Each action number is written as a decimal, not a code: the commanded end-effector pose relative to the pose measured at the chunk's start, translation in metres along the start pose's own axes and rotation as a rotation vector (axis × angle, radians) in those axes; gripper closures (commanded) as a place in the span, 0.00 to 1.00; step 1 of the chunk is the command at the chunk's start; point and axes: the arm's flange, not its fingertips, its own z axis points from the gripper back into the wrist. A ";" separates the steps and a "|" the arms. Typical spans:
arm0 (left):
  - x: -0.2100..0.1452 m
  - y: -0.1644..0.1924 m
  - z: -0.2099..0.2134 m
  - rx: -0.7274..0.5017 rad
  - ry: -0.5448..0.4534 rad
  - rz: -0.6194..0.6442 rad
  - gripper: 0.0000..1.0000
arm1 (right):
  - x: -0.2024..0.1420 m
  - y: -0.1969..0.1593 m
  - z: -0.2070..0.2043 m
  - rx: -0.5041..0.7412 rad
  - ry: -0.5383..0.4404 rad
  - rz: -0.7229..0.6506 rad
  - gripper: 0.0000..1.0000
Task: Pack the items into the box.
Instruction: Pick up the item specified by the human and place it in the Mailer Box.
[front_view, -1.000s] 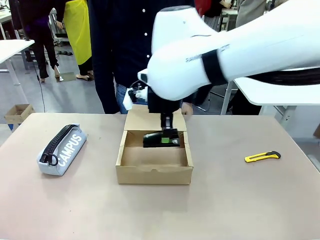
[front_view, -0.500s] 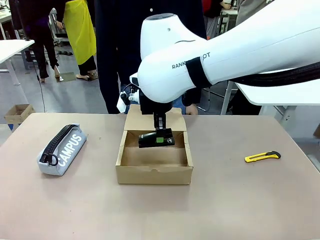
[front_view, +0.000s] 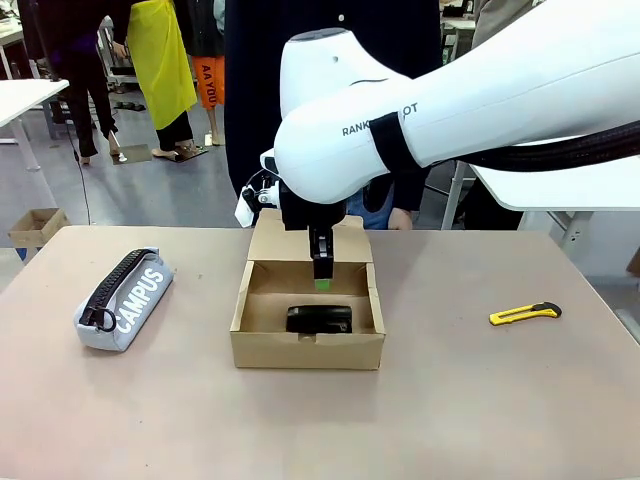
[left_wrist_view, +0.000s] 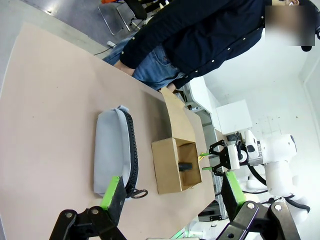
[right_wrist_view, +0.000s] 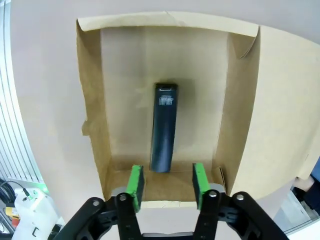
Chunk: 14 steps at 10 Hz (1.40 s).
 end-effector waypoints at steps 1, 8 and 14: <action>0.002 -0.002 0.000 -0.022 -0.019 -0.019 0.00 | 0.001 -0.001 0.002 -0.017 0.015 -0.006 0.00; 0.002 -0.002 0.000 -0.022 -0.019 -0.019 0.00 | -0.015 -0.003 0.004 0.022 -0.040 -0.005 0.00; 0.002 -0.002 0.000 -0.022 -0.019 -0.019 0.00 | -0.253 0.020 0.040 0.453 -0.703 -0.571 0.00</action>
